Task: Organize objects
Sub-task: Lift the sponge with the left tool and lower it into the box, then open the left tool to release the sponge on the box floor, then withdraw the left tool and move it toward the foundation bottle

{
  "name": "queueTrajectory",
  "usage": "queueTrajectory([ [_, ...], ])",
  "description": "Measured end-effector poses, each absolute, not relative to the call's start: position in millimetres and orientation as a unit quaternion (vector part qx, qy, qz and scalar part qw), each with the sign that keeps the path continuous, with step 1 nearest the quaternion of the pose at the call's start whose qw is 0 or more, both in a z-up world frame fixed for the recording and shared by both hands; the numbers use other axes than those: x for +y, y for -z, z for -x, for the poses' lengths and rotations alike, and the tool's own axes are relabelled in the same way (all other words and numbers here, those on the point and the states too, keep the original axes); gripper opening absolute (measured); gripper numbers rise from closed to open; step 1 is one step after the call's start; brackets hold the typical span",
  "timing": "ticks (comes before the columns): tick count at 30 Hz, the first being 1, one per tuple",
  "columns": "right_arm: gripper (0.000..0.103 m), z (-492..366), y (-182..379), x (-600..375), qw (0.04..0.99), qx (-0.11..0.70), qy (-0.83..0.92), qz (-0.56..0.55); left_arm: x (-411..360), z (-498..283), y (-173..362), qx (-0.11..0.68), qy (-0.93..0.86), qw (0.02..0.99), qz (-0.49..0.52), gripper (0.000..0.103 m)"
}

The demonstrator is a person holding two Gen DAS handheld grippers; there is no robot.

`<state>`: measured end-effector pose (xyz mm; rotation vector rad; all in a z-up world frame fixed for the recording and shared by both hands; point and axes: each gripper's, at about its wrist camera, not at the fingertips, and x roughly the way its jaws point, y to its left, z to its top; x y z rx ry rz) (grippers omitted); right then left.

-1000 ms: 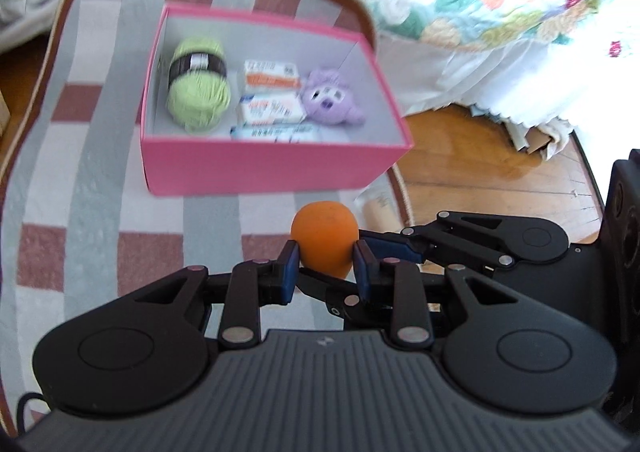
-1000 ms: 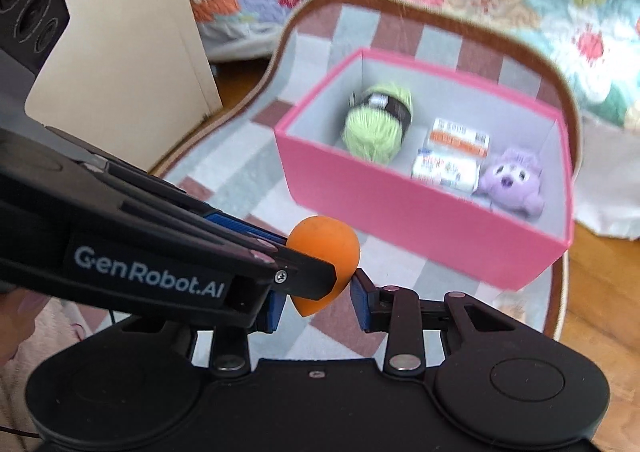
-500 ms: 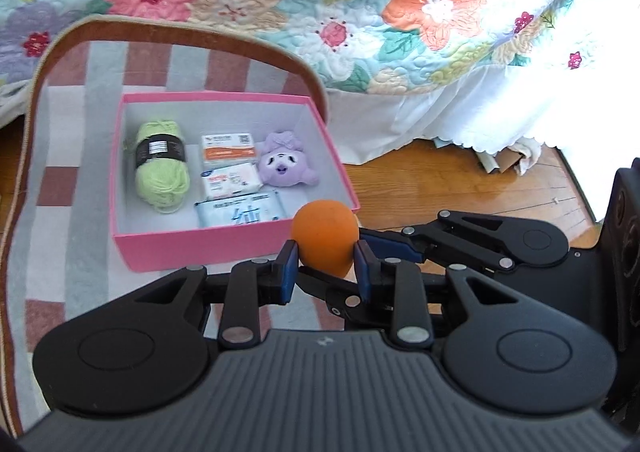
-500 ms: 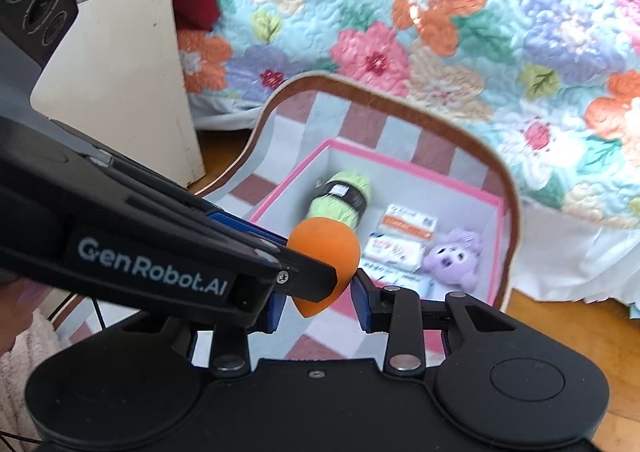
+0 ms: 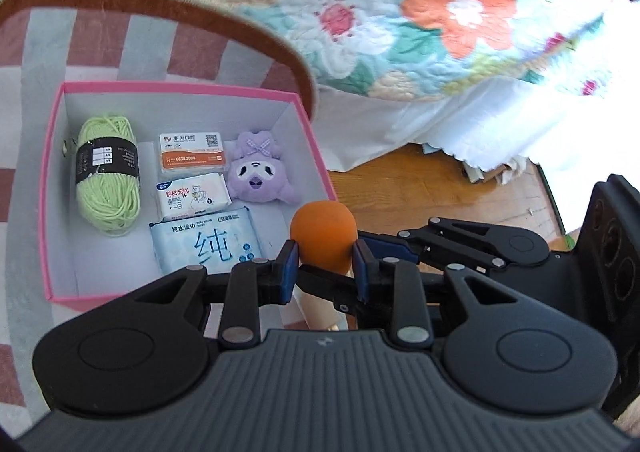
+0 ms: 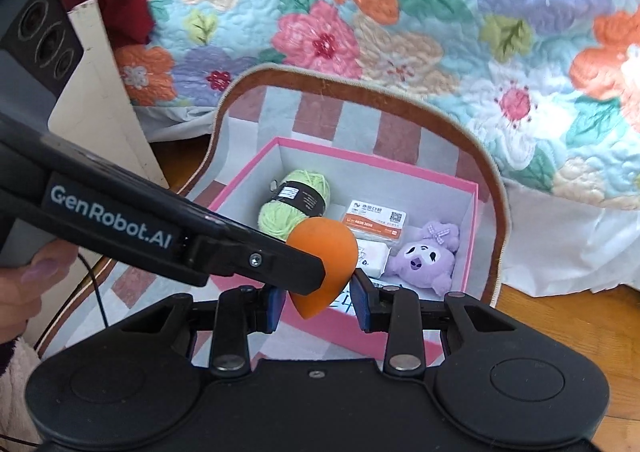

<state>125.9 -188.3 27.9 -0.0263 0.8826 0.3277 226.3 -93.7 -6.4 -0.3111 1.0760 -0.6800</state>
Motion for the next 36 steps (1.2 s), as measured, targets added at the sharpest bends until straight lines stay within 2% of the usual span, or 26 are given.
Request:
queueTrajectory([
  [9,0.040,-198.4,27.7,-215.2,0.846,0.522,-0.109,-0.024,-115.5,-295.1,81.4,0.567,0.301,0.738,0.207,0.027],
  [17,0.040,-209.4,55.1,-203.7,0.836,0.541,-0.062,0.071,-128.2,-301.5,111.8,0.571,0.296,0.726,0.244,0.027],
  [20,0.041,-207.6,58.2,-206.5,0.838,0.535,-0.061,0.083,-128.2,-300.1,111.4,0.569,0.278,0.736,0.241,0.027],
  [24,0.051,-197.8,49.2,-209.0,0.851,0.512,-0.072,0.092,-128.1,-292.5,103.0,0.560,0.269,0.751,0.222,0.033],
  [28,0.052,-182.0,36.9,-219.0,0.865,0.491,-0.088,0.053,-123.9,-274.2,95.8,0.548,0.255,0.769,0.208,0.039],
  [36,0.053,-122.4,5.0,-226.4,0.879,0.458,-0.131,0.030,-103.7,-223.7,45.7,0.555,0.198,0.800,0.108,0.041],
])
